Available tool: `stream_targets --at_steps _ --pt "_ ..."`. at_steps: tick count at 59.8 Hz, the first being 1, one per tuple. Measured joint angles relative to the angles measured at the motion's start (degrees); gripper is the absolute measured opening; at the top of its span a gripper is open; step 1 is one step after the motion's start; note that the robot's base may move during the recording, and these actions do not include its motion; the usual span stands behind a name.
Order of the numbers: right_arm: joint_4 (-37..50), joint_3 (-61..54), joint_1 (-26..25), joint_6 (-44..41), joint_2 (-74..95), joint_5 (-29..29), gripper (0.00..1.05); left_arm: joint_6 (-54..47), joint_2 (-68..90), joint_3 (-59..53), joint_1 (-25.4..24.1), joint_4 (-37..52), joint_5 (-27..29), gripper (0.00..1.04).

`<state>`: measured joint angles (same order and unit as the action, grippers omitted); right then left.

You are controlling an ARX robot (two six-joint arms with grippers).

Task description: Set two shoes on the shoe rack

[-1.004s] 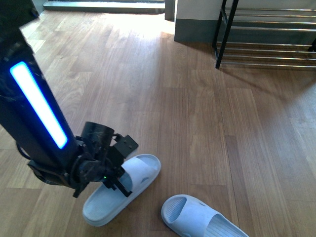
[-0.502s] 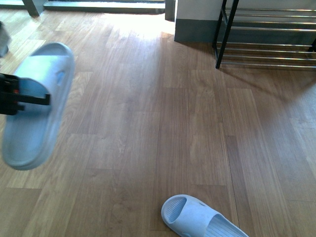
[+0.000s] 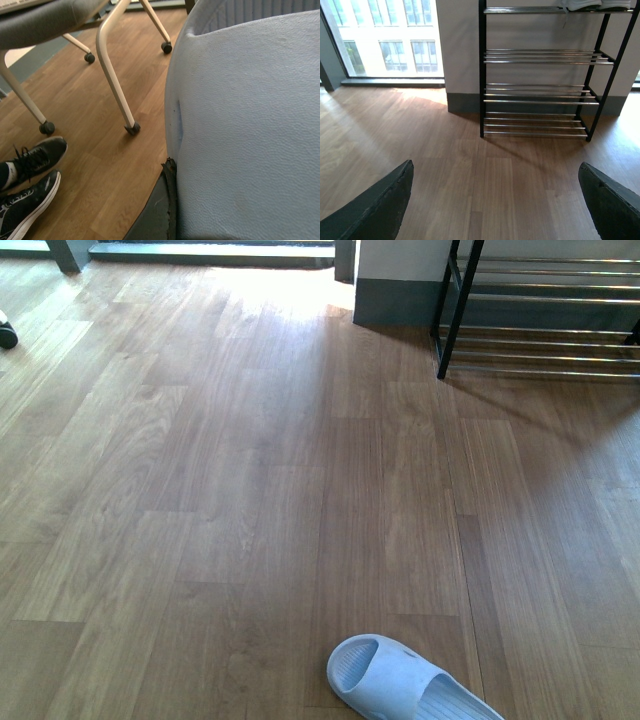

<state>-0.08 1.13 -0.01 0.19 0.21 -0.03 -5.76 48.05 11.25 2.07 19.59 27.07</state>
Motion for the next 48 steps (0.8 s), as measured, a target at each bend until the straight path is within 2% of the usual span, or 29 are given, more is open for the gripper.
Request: stream_targets --at_steps 47,48 --pt "0.0 0.0 0.0 0.0 0.0 -0.1 0.96 -0.4 -0.3 0.0 0.3 0.0 0.0 0.02" --pt "-0.9 0.3 -0.6 -0.5 0.6 -2.3 0.96 -0.4 -0.3 0.0 0.3 0.0 0.0 0.02"
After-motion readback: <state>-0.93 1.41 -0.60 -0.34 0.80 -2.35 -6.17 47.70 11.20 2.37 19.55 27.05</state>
